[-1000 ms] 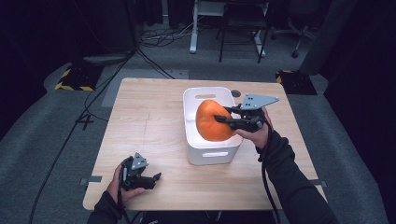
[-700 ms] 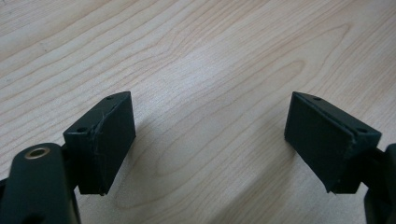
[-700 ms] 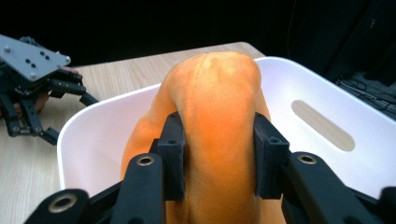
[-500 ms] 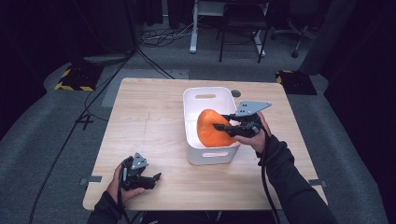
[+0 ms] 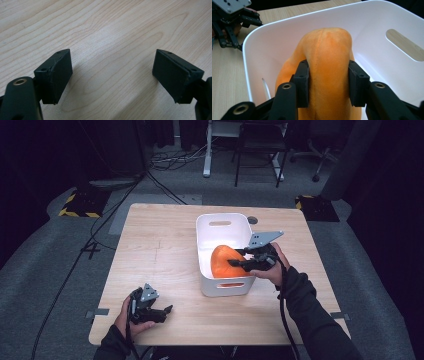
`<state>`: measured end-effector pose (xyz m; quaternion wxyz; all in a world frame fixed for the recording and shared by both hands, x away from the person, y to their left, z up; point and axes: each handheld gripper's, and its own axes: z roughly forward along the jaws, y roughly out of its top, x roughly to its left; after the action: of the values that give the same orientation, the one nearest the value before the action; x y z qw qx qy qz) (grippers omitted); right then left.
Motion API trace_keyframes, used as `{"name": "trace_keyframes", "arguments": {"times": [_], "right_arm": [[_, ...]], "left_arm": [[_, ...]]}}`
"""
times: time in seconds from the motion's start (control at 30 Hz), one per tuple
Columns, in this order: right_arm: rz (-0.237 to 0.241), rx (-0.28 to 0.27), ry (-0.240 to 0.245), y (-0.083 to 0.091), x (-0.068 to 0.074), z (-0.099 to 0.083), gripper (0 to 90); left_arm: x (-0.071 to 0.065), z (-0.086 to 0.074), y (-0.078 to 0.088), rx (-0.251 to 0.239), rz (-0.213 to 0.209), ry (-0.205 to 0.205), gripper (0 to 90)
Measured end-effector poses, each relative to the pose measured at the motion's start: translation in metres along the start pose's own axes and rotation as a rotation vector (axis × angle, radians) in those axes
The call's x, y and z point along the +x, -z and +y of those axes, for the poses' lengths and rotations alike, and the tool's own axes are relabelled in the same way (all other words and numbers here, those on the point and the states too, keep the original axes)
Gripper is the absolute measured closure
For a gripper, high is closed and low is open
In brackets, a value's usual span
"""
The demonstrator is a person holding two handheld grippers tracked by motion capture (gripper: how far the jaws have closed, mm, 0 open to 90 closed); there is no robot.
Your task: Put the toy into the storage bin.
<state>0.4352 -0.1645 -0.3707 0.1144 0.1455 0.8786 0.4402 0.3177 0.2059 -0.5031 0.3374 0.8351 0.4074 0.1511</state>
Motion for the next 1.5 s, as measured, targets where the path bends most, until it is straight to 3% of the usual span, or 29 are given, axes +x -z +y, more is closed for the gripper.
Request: {"name": "trace_keyframes", "arguments": {"times": [0.67,0.73,1.0,1.37,1.5], "right_arm": [[0.028,0.127,0.022,-0.0052,-0.0014,-0.0061,54.9],[0.036,0.114,0.004,-0.0055,-0.0017,-0.008,54.2],[0.047,0.128,0.008,-0.0042,-0.0016,-0.0083,52.9],[0.022,0.133,0.005,-0.0019,0.002,-0.0083,49.0],[0.007,0.1,0.003,0.001,0.0034,-0.0091,48.2]], "left_arm": [[0.0,-0.0001,0.0003,-0.001,0.001,-0.002,16.8],[0.0,-0.0001,0.0003,-0.001,0.001,-0.002,16.9],[0.0,-0.0001,0.0002,-0.001,-0.001,-0.002,16.9],[0.0001,-0.0001,0.0003,-0.001,0.001,-0.002,16.9],[0.0001,-0.0001,0.0003,-0.001,0.001,-0.003,16.9]]}}
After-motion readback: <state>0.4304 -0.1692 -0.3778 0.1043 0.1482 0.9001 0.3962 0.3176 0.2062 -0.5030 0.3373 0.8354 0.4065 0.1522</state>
